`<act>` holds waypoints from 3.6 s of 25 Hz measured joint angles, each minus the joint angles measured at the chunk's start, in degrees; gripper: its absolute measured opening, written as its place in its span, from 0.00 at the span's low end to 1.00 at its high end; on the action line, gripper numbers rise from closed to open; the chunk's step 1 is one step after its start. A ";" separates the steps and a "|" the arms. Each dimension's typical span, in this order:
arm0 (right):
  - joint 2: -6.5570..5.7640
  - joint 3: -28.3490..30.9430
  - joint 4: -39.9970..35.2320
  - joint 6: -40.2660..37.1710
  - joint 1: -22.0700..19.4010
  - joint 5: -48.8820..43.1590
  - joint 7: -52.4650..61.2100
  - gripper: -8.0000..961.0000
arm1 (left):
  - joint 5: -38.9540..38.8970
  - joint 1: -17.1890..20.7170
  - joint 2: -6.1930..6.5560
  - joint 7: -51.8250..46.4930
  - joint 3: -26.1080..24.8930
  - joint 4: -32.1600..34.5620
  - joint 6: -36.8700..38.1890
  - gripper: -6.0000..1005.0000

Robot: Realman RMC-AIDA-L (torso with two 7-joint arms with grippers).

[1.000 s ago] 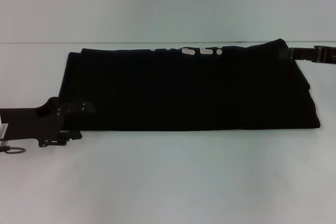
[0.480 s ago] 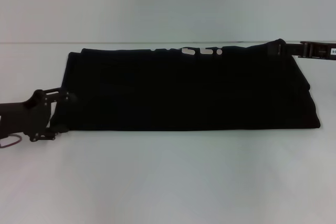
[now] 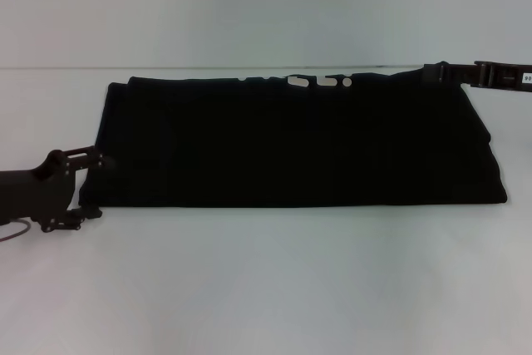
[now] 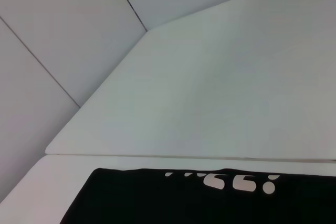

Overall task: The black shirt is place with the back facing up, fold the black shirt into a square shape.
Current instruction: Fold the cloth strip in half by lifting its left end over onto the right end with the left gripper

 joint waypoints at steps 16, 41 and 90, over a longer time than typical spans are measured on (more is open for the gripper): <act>0.00 0.25 0.00 -0.01 0.06 0.00 0.18 0.65 | -0.31 0.12 -0.18 1.05 0.50 -2.04 -2.84 0.84; -0.15 0.31 0.00 -0.06 -0.13 0.84 0.31 0.65 | -1.29 -0.64 -0.20 2.27 0.23 -2.31 -6.59 0.84; -0.62 0.39 -0.10 -0.01 -0.34 2.29 0.31 0.65 | -3.35 -1.59 0.12 12.49 0.17 -3.28 -5.86 0.84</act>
